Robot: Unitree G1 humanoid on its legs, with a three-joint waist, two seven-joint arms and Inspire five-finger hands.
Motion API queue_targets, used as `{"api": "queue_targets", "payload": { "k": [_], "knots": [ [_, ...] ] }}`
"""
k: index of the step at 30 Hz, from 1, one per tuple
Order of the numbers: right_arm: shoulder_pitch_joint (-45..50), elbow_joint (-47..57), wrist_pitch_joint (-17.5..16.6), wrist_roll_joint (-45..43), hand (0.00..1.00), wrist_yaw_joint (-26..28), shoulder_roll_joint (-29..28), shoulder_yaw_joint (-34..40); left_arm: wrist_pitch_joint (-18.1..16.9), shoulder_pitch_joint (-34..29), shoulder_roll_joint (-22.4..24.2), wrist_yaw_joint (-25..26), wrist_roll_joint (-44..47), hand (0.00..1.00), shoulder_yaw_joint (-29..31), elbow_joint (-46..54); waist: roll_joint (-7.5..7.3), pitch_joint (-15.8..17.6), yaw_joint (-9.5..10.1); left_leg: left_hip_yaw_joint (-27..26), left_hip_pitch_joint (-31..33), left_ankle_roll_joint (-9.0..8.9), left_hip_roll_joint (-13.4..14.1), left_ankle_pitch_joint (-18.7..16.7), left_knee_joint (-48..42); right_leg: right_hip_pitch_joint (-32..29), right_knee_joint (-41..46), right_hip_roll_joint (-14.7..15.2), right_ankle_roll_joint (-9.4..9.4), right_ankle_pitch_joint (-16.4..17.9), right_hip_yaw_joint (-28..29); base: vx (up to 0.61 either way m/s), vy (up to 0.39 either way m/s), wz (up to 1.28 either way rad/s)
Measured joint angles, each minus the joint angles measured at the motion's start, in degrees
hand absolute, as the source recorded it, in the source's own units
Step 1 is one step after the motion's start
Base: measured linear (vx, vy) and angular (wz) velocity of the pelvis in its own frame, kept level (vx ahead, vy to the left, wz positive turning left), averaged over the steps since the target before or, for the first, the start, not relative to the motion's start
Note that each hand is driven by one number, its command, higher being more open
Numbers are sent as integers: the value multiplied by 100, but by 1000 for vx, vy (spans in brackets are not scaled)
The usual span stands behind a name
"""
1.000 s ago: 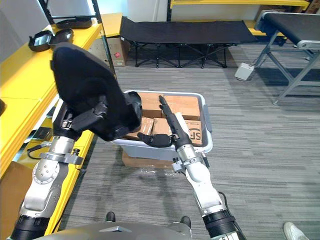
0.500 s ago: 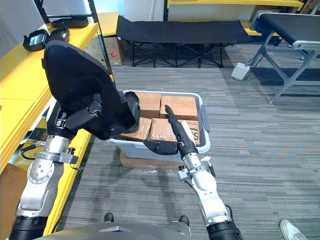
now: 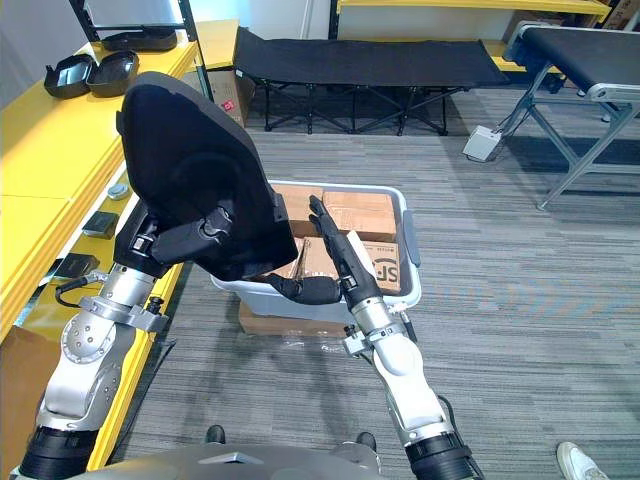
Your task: Walk over and take three plastic housings, then place them on the shelf
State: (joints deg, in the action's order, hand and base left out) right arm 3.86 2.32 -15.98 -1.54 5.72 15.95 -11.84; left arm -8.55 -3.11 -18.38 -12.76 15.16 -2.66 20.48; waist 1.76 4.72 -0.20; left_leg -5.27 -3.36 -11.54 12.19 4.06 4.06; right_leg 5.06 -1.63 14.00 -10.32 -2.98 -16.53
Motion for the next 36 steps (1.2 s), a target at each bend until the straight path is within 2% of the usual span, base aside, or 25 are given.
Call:
{"api": "queue_targets", "payload": {
  "k": [6,7,20,27,28,36],
  "knots": [
    [-113,3,-110,-1,100,43,14,-87,0,56,-3,-131,1,0,-105,19,-9,-6,18,34,4,1,0,1,-10,3,32,2,6,20,-35,-15,2,3],
    [-137,3,-110,-4,0,56,16,-124,0,56,-4,-153,1,0,-105,24,-9,-7,18,35,4,1,1,2,-11,1,32,2,6,20,-36,0,0,0],
    [-298,2,-108,-197,0,271,35,-448,6,97,-55,-431,310,0,-222,48,-3,-48,46,92,73,-2,0,-2,-82,6,31,3,5,18,-81,-5,2,1],
    [-296,-30,-261,-205,0,230,159,-544,260,99,-31,-392,652,0,-232,162,1,-234,41,131,82,-3,0,-3,-94,14,-1,2,6,19,-131,-12,4,2],
    [-296,-30,-261,-218,0,213,158,-558,280,99,-33,-376,635,100,-249,188,2,-237,40,129,82,-3,0,-3,-94,16,-11,2,5,17,-133,0,0,0],
    [-292,-157,-192,-445,0,120,89,-668,413,270,129,80,476,100,-329,382,1,-245,44,137,88,-4,-1,-1,-91,27,-23,2,-1,11,-142,0,0,0]
  ]
}}
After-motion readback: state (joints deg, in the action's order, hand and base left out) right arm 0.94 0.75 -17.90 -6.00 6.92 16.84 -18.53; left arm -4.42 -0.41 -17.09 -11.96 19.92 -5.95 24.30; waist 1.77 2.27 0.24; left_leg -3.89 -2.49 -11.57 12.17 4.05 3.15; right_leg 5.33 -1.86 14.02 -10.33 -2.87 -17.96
